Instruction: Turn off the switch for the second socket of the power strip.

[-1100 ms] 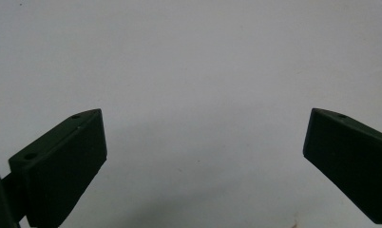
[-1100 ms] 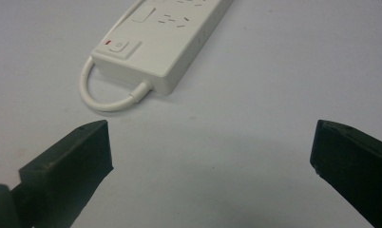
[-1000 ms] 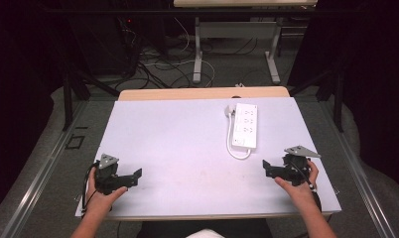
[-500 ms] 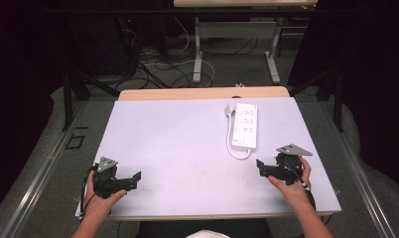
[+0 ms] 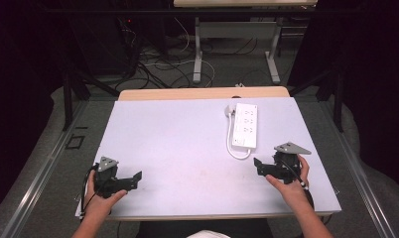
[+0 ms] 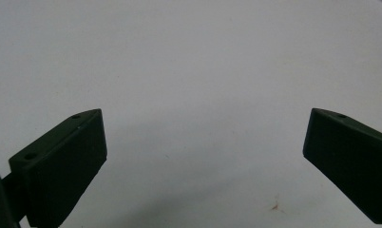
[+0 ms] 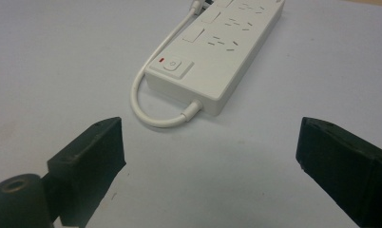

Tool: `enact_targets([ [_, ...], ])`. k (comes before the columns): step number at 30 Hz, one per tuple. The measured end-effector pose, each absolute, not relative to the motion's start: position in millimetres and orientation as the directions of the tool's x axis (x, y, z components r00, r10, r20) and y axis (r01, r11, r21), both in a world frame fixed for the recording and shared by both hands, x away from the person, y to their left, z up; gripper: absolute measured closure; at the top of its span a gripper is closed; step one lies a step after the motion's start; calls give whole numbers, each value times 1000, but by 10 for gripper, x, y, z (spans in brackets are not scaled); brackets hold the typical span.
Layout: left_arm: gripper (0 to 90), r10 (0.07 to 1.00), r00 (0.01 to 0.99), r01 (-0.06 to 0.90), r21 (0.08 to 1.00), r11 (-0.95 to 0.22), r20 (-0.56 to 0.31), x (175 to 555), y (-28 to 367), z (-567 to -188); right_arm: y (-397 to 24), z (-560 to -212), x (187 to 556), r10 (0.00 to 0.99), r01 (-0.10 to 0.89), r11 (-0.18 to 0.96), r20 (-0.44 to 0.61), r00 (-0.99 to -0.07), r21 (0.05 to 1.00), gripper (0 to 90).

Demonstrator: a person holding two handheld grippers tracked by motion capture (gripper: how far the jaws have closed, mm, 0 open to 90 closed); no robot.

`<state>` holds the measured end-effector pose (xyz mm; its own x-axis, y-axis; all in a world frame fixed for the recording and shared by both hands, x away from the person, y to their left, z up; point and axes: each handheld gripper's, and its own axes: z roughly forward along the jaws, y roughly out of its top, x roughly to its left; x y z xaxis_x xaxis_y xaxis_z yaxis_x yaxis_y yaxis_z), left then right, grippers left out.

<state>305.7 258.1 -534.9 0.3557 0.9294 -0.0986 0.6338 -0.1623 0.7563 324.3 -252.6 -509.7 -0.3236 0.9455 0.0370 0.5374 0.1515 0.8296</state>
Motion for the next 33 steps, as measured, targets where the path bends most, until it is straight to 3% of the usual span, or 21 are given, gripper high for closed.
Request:
enact_targets([
  [33,4,932,344,641,754,-142,-117,3053,2594,-5360,-2394,-4713,3613,925,556,162,71,-373,815,150],
])
